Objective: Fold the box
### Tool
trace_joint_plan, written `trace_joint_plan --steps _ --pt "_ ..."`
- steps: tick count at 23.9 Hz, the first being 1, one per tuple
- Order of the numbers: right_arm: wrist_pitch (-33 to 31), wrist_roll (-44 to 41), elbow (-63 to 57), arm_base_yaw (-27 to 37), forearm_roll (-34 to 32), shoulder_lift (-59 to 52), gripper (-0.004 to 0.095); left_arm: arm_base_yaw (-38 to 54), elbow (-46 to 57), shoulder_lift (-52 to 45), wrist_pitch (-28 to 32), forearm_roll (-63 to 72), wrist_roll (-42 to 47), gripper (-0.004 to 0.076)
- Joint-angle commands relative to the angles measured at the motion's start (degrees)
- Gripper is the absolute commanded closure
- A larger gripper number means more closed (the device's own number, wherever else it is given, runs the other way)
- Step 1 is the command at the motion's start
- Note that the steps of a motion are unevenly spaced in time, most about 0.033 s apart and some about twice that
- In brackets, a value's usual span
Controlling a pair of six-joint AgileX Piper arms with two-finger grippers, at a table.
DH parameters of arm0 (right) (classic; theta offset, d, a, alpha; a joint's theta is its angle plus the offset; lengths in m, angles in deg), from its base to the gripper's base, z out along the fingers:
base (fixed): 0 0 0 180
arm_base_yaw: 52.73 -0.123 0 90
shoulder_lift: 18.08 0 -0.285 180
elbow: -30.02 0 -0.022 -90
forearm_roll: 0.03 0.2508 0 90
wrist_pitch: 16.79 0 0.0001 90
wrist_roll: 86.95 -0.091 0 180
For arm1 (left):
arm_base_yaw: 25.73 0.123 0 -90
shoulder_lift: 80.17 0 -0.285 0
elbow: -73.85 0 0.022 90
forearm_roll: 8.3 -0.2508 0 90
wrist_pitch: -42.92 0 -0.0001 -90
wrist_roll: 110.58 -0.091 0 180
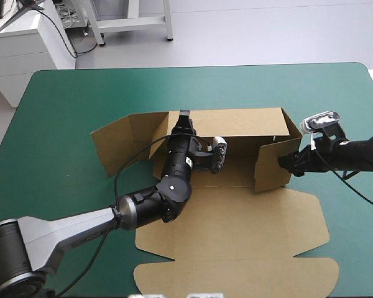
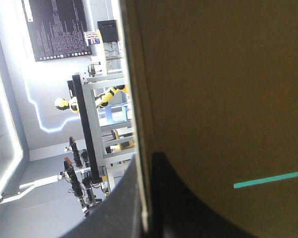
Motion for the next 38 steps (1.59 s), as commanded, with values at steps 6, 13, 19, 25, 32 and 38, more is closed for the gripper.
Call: trace_joint_plan --steps 6,13,19,25,32,38 --pt "4.8 2.7 0.5 -3.1 6.7 -0.7 0.0183 -0.3 -1.0 -2.2 -0.6 -0.9 -0.6 0.0732" --pt "27.9 1.3 -12.7 -13.3 6.9 -8.9 0.0183 -0.3 -1.0 -2.2 -1.0 -1.2 -0.8 0.0732" --pt "43.1 -2.2 -17.3 -22.2 6.9 -10.9 0.0227 -0.3 -1.0 -2.2 -0.9 -1.2 -0.8 0.0732" --pt "46.1 -2.1 -17.3 -23.2 6.9 -10.9 0.0636 -0.3 -1.0 -2.2 -0.4 -1.2 -0.8 0.0732" --pt "45.9 -2.0 -17.3 -23.2 6.9 -10.9 0.0927 -0.3 -1.0 -2.2 -0.4 -1.9 -0.1 0.0732" --pt "45.9 -2.0 -17.3 -23.2 6.9 -10.9 0.0927 -0.3 -1.0 -2.2 0.2 -2.9 0.3 0.0667"
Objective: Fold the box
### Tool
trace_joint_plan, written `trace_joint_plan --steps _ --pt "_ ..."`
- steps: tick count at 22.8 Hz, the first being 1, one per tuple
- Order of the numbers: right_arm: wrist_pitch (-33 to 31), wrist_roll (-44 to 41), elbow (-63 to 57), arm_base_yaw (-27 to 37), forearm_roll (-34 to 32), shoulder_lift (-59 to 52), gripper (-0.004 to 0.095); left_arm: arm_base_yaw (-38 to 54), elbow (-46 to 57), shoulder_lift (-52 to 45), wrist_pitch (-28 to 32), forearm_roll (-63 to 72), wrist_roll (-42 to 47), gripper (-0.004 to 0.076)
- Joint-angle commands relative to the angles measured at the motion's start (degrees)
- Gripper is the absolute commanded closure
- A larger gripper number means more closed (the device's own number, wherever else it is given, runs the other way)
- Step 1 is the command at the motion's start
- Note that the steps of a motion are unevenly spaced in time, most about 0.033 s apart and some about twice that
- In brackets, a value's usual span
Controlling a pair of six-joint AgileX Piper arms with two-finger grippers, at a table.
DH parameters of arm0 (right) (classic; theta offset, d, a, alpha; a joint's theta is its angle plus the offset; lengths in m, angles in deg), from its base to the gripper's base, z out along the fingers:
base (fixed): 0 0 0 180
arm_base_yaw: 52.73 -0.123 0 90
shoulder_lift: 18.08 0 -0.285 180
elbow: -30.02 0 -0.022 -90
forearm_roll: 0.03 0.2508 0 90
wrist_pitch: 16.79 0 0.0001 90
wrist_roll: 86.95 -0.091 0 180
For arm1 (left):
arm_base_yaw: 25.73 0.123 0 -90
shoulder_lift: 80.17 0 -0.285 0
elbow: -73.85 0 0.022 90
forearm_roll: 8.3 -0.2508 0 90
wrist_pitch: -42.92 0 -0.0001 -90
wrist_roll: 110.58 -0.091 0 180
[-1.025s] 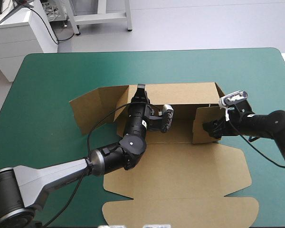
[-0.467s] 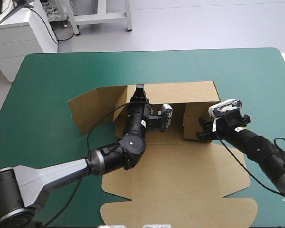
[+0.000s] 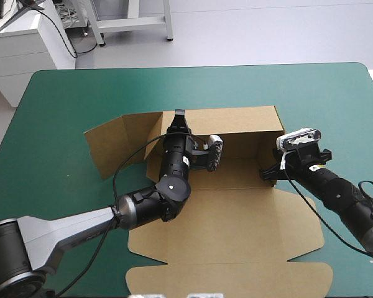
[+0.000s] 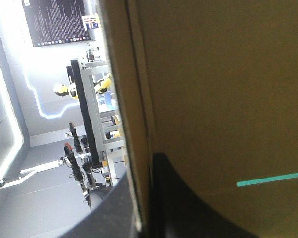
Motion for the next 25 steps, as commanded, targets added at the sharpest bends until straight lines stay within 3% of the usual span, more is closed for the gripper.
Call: trace_joint_plan --steps 1,2,5,7,14,21,23,24,25 --pt "0.4 1.0 2.0 -0.4 0.5 -1.6 0.0927 -0.5 -1.3 -2.2 2.6 -3.4 0.6 0.0638" --pt "0.4 1.0 2.0 -0.4 0.5 -1.6 0.0927 -0.5 -1.3 -2.2 2.6 -3.4 0.7 0.0585" --pt "0.8 0.8 2.1 -0.5 0.9 -1.6 0.0926 -0.5 -1.3 -2.2 2.7 -4.2 2.8 0.0292" --pt "1.9 1.0 2.1 -0.5 0.9 -1.6 0.0925 -0.9 -1.3 -2.2 1.4 -5.1 6.5 0.0201" --pt "12.8 1.2 4.0 -0.5 1.4 2.2 0.0925 -7.4 -1.3 -2.2 -4.3 -6.7 7.3 0.0195" --pt "13.1 1.2 10.2 -0.5 1.4 8.1 0.0925 -11.9 -1.3 -2.2 -9.8 -6.4 7.3 0.0196" --pt "13.1 1.2 11.0 -0.5 1.4 8.8 0.0925 -12.6 -1.3 -2.2 -11.0 -5.5 7.0 0.0251" --pt "13.1 1.2 11.3 -0.5 1.4 9.2 0.0925 -13.0 -1.3 -2.2 -11.2 -4.7 6.3 0.0311" --pt "13.0 1.2 11.3 -0.5 1.4 9.2 0.0925 -13.2 -1.3 -2.2 -11.5 -2.6 3.2 0.0422"
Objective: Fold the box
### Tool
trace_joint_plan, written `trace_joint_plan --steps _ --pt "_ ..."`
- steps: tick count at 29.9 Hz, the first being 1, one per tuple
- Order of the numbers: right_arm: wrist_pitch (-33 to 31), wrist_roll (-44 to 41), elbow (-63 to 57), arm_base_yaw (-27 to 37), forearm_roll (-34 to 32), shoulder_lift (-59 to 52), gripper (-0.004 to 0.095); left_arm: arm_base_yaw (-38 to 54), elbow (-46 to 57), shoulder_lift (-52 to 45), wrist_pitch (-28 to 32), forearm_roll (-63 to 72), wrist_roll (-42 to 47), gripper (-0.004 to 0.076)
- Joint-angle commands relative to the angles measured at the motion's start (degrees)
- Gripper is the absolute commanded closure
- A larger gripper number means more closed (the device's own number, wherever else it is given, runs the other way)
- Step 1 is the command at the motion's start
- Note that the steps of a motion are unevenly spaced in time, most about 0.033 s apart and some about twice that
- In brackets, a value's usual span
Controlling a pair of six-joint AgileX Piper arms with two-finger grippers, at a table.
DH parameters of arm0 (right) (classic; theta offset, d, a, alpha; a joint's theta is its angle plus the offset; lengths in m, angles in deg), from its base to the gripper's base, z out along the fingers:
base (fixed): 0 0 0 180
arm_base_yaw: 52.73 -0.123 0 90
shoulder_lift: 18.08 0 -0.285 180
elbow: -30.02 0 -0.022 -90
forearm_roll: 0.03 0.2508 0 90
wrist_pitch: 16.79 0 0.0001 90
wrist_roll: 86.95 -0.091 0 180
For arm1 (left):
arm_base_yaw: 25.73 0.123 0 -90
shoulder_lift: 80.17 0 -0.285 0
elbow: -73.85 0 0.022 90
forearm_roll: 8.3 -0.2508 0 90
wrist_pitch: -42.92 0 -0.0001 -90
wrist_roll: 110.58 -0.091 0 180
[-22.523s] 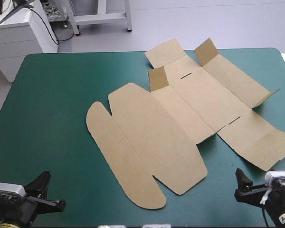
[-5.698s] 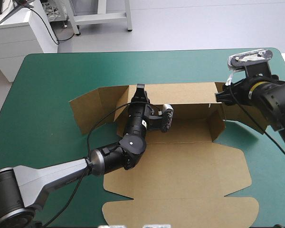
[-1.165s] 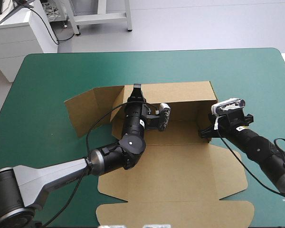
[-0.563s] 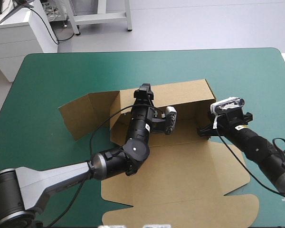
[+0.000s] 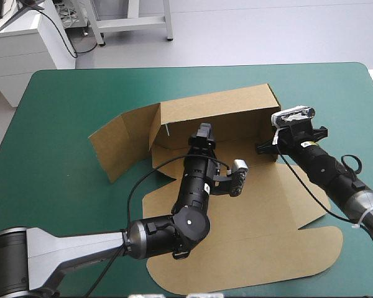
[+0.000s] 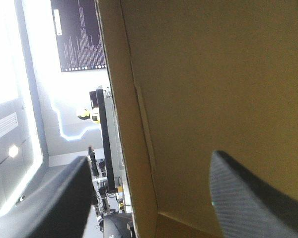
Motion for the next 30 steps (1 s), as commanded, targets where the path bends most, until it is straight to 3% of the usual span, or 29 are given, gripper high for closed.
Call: trace_joint_plan --steps 1,2,4,6,8,10,15,24,30 --pt "3.8 0.1 2.7 -0.1 0.5 -1.2 0.0925 -1.0 -1.4 -2.4 -3.2 2.2 -6.3 0.0568" --pt "3.8 0.1 2.7 -0.1 0.5 -1.2 0.0925 -1.0 -1.4 -2.4 -2.1 5.1 -11.2 0.0729" --pt "3.8 0.1 2.7 -0.1 0.5 -1.2 0.0925 -0.9 -1.7 -2.4 0.4 13.0 -22.1 0.0702" --pt "3.6 0.1 2.7 -0.1 0.5 -1.2 0.0927 -0.2 -4.0 -2.4 0.5 30.4 -37.3 0.0708" --pt "3.6 0.1 2.7 -0.1 0.5 -1.2 0.0927 2.5 -7.7 -2.4 -3.1 52.9 -52.7 0.0708" --pt "3.6 0.1 2.7 -0.1 0.5 -1.2 0.0927 7.3 -12.1 -2.3 -8.7 69.6 -58.8 0.0708" --pt "3.6 0.1 2.7 -0.1 0.6 -1.2 0.0927 20.7 -23.0 -2.3 -18.2 86.8 -60.2 0.0709" --pt "3.3 0.1 2.7 -0.1 0.6 -1.2 0.0927 50.2 -41.7 -2.4 -14.1 119.0 -56.5 0.0729" --pt "3.1 0.1 2.7 -0.1 0.6 -1.2 0.0927 71.8 -42.0 -2.3 -13.5 137.6 -51.4 0.0732"
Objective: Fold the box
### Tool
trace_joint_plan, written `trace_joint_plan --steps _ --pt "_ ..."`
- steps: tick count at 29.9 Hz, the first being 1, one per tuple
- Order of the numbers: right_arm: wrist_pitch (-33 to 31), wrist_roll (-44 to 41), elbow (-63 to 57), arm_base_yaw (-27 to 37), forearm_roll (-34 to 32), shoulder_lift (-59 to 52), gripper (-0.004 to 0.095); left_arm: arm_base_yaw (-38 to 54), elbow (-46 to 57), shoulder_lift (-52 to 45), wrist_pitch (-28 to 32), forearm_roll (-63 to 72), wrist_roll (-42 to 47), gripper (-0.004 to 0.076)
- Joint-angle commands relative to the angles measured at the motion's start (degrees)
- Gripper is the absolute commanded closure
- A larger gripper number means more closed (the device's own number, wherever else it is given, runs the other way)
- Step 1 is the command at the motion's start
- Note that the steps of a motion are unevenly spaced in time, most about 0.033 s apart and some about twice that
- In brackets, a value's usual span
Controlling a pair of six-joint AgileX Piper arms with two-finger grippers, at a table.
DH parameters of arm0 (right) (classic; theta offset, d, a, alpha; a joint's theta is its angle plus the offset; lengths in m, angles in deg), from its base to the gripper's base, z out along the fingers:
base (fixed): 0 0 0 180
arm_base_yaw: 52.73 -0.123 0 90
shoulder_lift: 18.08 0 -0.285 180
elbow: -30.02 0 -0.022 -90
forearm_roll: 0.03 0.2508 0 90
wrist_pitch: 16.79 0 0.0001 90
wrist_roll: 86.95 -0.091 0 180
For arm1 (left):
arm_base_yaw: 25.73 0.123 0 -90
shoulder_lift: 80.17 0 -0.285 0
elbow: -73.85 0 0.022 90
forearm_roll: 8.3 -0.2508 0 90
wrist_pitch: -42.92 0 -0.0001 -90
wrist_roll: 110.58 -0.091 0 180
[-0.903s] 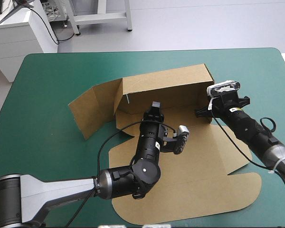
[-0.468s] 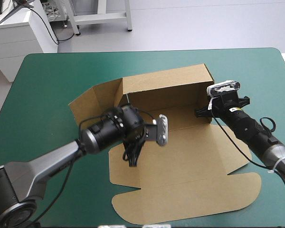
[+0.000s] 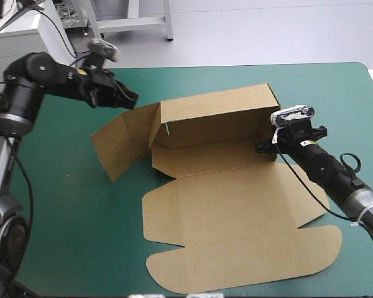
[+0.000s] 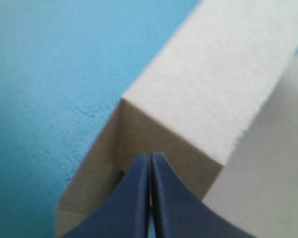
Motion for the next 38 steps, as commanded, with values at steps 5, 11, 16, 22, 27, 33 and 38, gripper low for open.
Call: trace_joint_plan --steps 5,11,16,22,27,33,38 --pt "1.8 0.1 2.2 -0.1 0.5 -1.9 0.0927 23.1 3.4 -2.4 -2.5 19.7 3.4 0.0732" --pt "1.0 0.1 2.2 -0.1 0.5 -1.9 0.0927 35.3 10.1 -2.5 -3.6 19.7 3.4 0.0732" --pt "0.8 0.1 2.2 -0.1 0.5 -1.9 0.0927 39.6 16.0 -2.5 -1.2 20.6 3.4 0.0732" --pt "-1.1 1.0 2.2 0.0 0.5 -1.9 0.0927 40.1 21.9 -2.5 3.8 20.9 3.1 0.0732" --pt "-9.7 -0.1 4.9 3.6 0.5 -1.9 0.0927 40.2 23.0 -2.5 5.9 17.6 3.1 0.0732" --pt "-25.7 -12.8 16.2 8.4 -8.1 -1.6 0.0903 40.2 23.0 -2.5 4.5 16.6 3.6 0.0732" --pt "-42.3 -35.9 30.1 8.8 -27.2 1.1 0.0903 40.2 23.0 -2.5 3.5 16.1 3.6 0.0732"
